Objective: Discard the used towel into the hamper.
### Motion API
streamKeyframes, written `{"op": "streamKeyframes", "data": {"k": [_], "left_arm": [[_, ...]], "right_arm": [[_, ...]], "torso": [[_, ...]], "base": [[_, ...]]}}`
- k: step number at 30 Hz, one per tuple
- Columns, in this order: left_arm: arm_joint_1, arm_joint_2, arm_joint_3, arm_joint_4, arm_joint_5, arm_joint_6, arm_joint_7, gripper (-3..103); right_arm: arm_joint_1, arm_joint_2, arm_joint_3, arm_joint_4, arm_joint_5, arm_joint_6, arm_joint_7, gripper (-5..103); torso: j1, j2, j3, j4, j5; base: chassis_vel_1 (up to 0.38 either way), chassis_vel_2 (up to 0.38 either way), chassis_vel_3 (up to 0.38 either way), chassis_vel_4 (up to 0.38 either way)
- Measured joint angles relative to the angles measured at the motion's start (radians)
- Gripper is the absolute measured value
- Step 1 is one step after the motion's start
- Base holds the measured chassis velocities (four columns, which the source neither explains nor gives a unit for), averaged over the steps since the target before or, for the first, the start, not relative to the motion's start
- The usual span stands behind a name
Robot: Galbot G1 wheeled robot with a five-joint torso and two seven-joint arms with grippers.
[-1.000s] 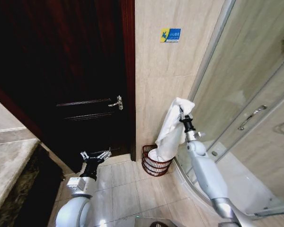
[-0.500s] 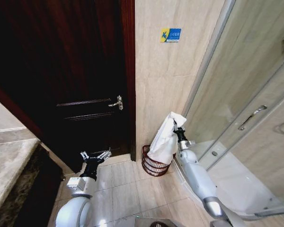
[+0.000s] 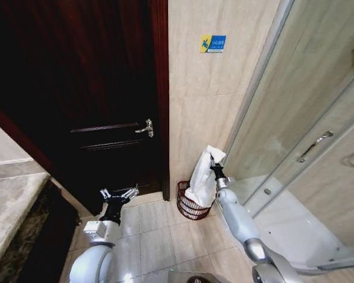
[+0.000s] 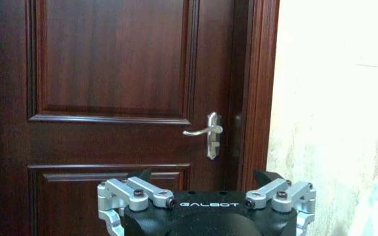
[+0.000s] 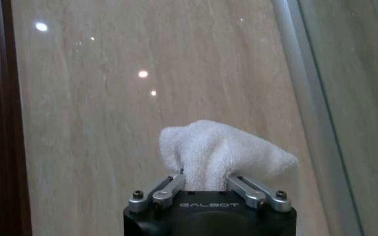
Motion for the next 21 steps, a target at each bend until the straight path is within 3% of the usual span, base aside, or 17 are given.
{"op": "streamKeyframes", "data": {"k": [12,21], "left_arm": [[0.0,0.0,0.0,0.0,0.0,0.0,0.0,100],[0.0,0.0,0.0,0.0,0.0,0.0,0.0,100]], "right_arm": [[-0.029,-0.007,0.023,0.022,-0.032,0.006,-0.008,13],[-0.038,-0.011,0.027,0.026,-0.038,0.015,-0.015,13]], "torso": [[0.0,0.0,0.0,0.0002,0.0001],[0.0,0.0,0.0,0.0001,-0.0002]], "base": [[-0.004,0.003,0.004,-0.005],[-0.124,0.134,0.124,-0.13]]}}
